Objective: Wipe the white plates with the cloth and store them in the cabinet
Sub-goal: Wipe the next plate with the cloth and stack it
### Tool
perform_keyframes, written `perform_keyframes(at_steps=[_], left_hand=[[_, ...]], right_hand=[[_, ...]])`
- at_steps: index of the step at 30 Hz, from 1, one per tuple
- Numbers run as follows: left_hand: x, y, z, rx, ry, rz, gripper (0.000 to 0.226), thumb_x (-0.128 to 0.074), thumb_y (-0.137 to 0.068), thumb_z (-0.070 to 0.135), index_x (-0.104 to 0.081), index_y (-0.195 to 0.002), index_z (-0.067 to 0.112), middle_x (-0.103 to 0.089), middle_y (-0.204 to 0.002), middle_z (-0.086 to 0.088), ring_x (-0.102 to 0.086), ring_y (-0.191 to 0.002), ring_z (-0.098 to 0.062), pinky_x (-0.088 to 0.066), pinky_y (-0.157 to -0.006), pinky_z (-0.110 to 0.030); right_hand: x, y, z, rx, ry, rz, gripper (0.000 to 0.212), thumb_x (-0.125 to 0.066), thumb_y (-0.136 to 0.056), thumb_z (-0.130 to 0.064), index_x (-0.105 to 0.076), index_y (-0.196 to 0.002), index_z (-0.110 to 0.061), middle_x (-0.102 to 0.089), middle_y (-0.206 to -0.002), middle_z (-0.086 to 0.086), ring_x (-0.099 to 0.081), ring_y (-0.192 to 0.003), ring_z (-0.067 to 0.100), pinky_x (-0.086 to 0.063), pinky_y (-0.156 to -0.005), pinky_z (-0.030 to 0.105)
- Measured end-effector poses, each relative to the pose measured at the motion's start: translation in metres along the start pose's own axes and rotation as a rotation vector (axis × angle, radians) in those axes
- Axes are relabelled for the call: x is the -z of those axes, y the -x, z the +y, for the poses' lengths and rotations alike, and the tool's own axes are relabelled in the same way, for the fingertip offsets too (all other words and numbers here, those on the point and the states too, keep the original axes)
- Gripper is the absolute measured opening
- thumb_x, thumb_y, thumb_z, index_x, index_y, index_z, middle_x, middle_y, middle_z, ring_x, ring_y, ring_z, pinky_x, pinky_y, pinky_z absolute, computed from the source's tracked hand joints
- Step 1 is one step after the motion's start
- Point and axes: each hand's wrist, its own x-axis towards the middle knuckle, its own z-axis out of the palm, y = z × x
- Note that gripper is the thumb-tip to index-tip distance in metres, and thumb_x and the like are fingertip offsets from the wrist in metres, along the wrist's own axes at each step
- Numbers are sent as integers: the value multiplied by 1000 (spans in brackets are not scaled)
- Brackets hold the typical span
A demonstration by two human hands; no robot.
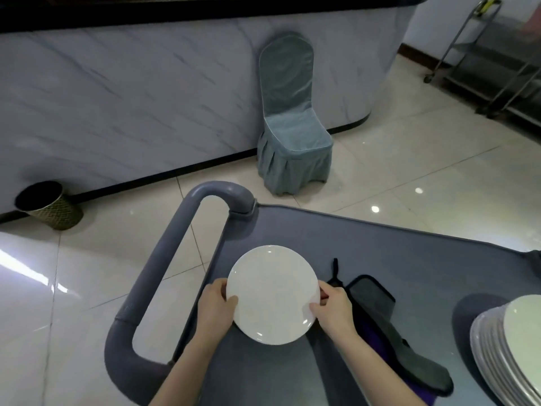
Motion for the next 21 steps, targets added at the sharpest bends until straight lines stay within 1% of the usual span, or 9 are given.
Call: perform_keyframes(at_steps=[2, 5, 9, 11, 13, 16, 17, 19, 21], left_hand=[[-1, -1, -6, -30, -63, 20, 20, -58, -80, 1, -64, -93, 15, -60, -88, -3, -56, -83, -20, -38, -61, -20], [-3, 0, -12, -39, -112, 32, 18, -58, -83, 3, -66, -96, 13, -55, -89, -4, -51, -79, -10, -35, -61, -16], [-5, 3, -14, -51, -132, 46, 19, -58, -86, 5, -65, -102, 12, -51, -91, -2, -51, -79, -12, -37, -65, -20], [-6, 5, -14, -58, -161, 55, 24, -59, -87, 8, -64, -110, 13, -52, -97, -2, -51, -83, -10, -40, -71, -24], [-5, 9, -11, -60, -185, 99, 31, -61, -89, 13, -61, -120, 15, -52, -109, -2, -52, -93, -15, -43, -82, -28], [-11, 20, 3, -105, -206, 224, 35, -61, -92, 16, -58, -127, 15, -51, -120, -2, -50, -110, -21, -44, -90, -32], [-17, 25, 13, -138, -197, 245, 34, -61, -93, 16, -59, -126, 16, -53, -119, 0, -52, -107, -19, -44, -88, -30], [-35, 35, 33, -204, -172, 226, 27, -58, -95, 16, -62, -121, 19, -57, -110, 7, -57, -97, -12, -44, -82, -26], [-61, 45, 57, -287, -167, 159, 21, -55, -96, 15, -65, -113, 21, -63, -104, 10, -59, -89, -7, -44, -79, -23]], right_hand=[[-3, 1, -2, -6, 19, 2, 31, -59, -77, 4, -70, -98, -16, -55, -100, 10, -62, -83, 25, -53, -75, 27], [-8, 2, -2, 4, 36, -5, 25, -60, -81, -1, -69, -98, -17, -52, -100, 9, -59, -81, 22, -45, -70, 22], [-9, 1, 0, 25, 54, -16, 15, -59, -86, -7, -65, -99, -13, -47, -102, 5, -53, -79, 16, -39, -67, 16], [-7, 2, 0, 48, 65, -29, 16, -59, -87, -8, -64, -102, -12, -47, -104, 5, -54, -81, 17, -40, -71, 18], [-3, 6, 0, 87, 67, -49, 23, -59, -88, -10, -64, -111, -15, -47, -105, 3, -57, -86, 17, -43, -76, 19], [13, 20, 2, 207, 94, -79, 30, -58, -92, -14, -62, -120, -22, -49, -107, -2, -57, -88, 8, -42, -74, 8], [22, 27, 4, 260, 103, -79, 31, -58, -94, -15, -62, -123, -23, -50, -108, -3, -56, -89, 5, -41, -74, 6], [45, 40, 13, 364, 145, -54, 36, -57, -97, -19, -58, -133, -23, -53, -116, -5, -55, -98, 3, -40, -85, 6], [76, 51, 27, 427, 243, 18, 38, -54, -99, -28, -56, -137, -22, -56, -123, -8, -54, -112, 6, -44, -95, 18]])
